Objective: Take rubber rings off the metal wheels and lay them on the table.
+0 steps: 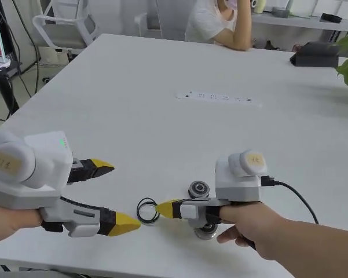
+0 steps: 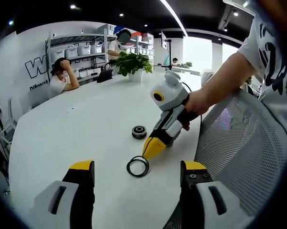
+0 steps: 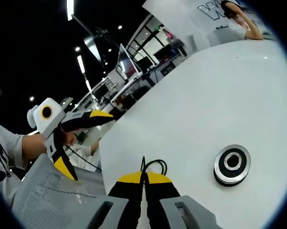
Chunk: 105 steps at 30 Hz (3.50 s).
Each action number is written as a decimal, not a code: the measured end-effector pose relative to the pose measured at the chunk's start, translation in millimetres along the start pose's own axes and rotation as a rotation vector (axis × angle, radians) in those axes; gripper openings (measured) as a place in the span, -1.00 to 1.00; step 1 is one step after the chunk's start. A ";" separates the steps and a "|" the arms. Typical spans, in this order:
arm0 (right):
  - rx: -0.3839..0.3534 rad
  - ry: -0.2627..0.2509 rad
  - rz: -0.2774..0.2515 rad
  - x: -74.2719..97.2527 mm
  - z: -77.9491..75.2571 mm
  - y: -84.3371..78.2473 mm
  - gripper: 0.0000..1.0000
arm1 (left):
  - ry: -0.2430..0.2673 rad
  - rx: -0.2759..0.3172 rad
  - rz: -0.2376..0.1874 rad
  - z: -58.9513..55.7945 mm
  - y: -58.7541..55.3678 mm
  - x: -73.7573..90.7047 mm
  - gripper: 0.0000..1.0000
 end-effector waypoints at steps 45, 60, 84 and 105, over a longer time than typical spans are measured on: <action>0.193 -0.061 0.002 20.6 -9.2 12.0 -0.39 | -0.026 0.008 0.021 0.3 5.9 -14.5 0.40; 0.233 -0.118 -0.038 58.5 -29.6 22.6 -0.33 | -0.050 0.005 0.031 -1.9 17.7 -32.0 0.36; 0.275 -0.232 -0.032 94.1 -68.2 17.5 -0.25 | -0.106 -0.010 0.048 -7.1 33.0 -70.9 0.14; 0.321 -0.235 0.026 86.4 -77.5 4.5 -0.26 | -0.116 0.016 0.071 3.6 32.4 -107.1 -0.07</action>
Point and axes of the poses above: the centre of the closed fingertips' face, and the gripper's own axes: x roughly backward along the fingers, z roughly to its left, y roughly out of its top, the point moved 1 cm from there along x, roughly backward along the fingers, and after that the axes turned 9 degrees about x, right-handed, at the moved point
